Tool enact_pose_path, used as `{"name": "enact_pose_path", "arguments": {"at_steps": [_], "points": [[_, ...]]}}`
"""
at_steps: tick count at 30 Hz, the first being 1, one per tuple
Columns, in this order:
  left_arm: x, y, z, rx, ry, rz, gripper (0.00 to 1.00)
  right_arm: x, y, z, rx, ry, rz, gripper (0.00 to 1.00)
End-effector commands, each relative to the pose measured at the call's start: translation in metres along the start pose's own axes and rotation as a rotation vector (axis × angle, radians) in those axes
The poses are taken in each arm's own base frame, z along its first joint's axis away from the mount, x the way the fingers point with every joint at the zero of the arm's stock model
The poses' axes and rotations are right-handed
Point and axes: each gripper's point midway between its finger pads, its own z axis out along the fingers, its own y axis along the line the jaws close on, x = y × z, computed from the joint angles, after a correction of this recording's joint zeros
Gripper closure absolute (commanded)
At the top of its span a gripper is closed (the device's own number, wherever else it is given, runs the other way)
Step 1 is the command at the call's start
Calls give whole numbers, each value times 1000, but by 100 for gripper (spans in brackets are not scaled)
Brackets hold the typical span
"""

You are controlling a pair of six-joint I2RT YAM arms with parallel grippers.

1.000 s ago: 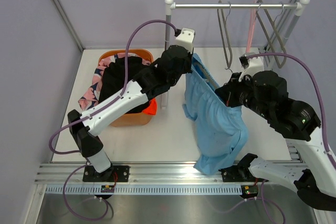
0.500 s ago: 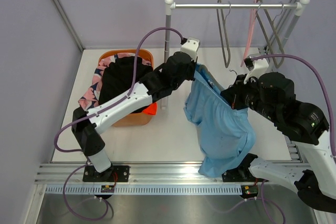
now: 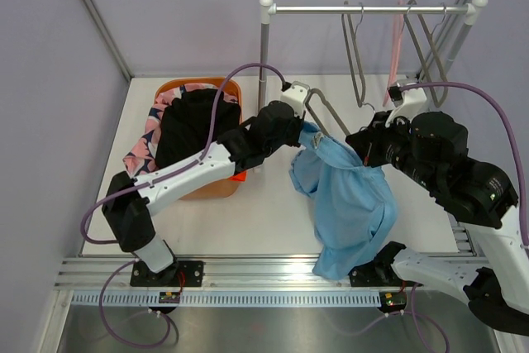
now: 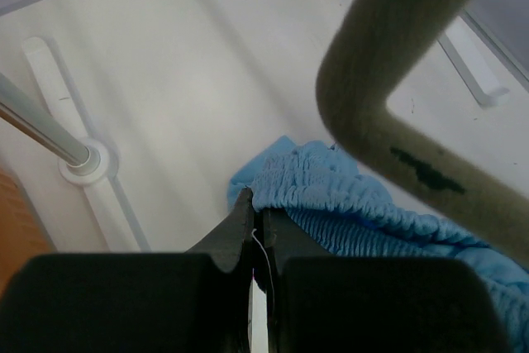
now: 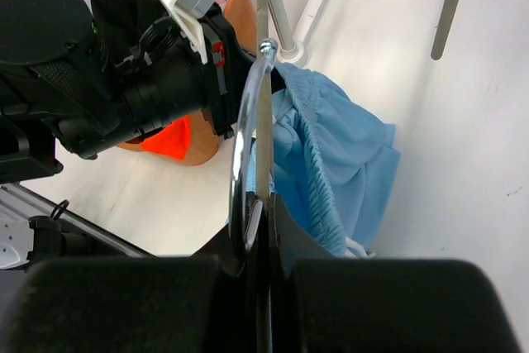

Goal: Remove the shorts from the hanger

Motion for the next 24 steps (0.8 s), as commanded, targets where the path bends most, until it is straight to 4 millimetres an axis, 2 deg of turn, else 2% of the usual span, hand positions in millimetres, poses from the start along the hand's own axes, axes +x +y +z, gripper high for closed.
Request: {"name": "enact_pose_path", "arguments": {"at_steps": [1,2,3,4,5,6,8,9,11,12,15,19,20,22,23,24], "points": [[-25,5,-18,6,-96,-20,100,-48,14,-23,-65,-177,33,100],[-27,-1,-24,25,-109,-13,100,-51,12,-23,-53,-188,35,100],[-21,-16,-32,67,-111,4,100,-57,7,-22,-17,-214,38,100],[-26,-27,-41,108,-135,19,100,-59,3,-19,7,-223,38,100],[-38,-36,-59,160,-169,22,100,-61,0,-16,31,-232,35,100],[-39,-66,-77,296,-171,62,100,-66,-7,-14,74,-251,34,100],[-46,-97,-112,455,-187,124,100,-68,-13,-8,119,-261,31,100],[-50,-122,-142,555,-203,166,100,-71,-18,-7,153,-275,31,100],[-50,-148,-182,688,-203,313,100,-74,-22,-4,177,-288,34,100],[-43,-168,-210,770,-203,367,100,-77,-26,-4,204,-299,37,100],[-25,-192,-258,944,-185,486,100,-82,-30,1,251,-306,37,100],[-17,-203,-310,1140,-129,506,100,-92,-32,7,297,-311,37,100],[-29,-204,-324,1160,-158,506,100,-92,-33,11,307,-302,31,100],[-28,-201,-342,1207,-146,536,100,-98,-36,9,335,-316,32,100],[-40,-198,-354,1224,-181,535,100,-98,-38,11,353,-311,26,100],[-39,-194,-362,1248,-179,547,100,-104,-42,7,383,-331,32,100]]}}
